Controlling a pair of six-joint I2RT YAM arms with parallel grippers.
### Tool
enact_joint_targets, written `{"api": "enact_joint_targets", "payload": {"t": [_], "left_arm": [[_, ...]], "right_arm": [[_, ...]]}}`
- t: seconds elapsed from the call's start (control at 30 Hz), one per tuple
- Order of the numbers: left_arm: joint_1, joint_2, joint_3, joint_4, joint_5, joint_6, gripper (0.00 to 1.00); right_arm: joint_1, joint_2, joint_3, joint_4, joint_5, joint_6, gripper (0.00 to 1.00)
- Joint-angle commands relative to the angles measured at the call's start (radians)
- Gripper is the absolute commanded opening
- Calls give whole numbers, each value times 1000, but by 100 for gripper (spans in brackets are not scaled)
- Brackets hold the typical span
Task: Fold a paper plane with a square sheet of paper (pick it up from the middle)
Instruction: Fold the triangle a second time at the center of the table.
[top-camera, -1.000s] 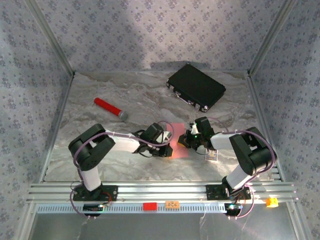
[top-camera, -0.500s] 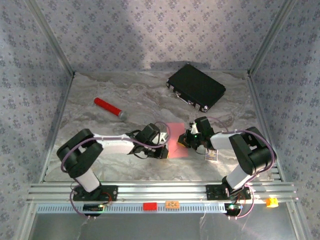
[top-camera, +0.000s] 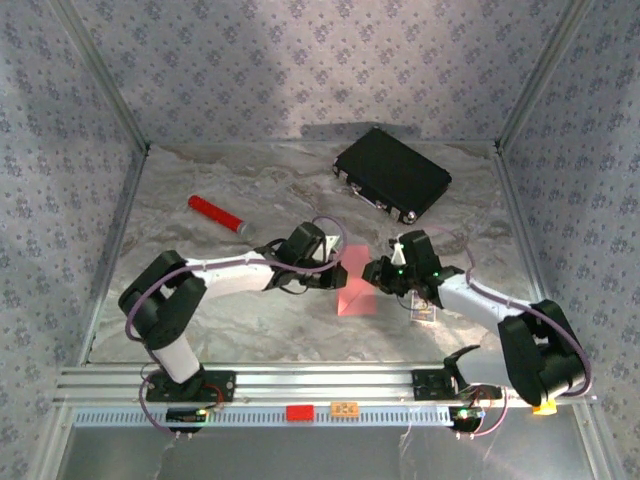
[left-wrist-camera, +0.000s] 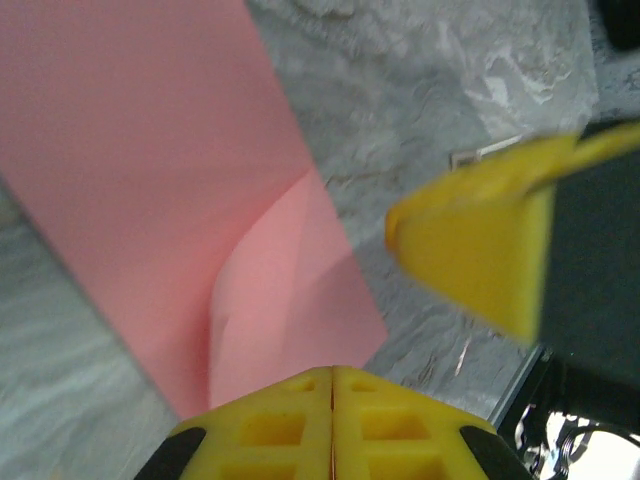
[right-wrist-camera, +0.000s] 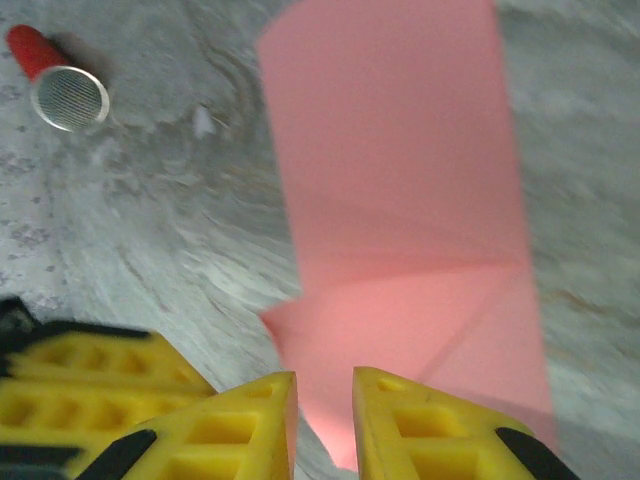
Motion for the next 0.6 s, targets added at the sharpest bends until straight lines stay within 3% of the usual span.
{"api": "enact_joint_targets", "payload": {"t": [0.0, 0.57], "left_arm": [[4, 58, 53, 1, 51, 7, 7], [4, 179, 56, -105, -52, 67, 7]], "right_arm": [[-1, -30, -50, -72, 19, 19, 24], [22, -49, -66, -150, 14, 28, 32]]}}
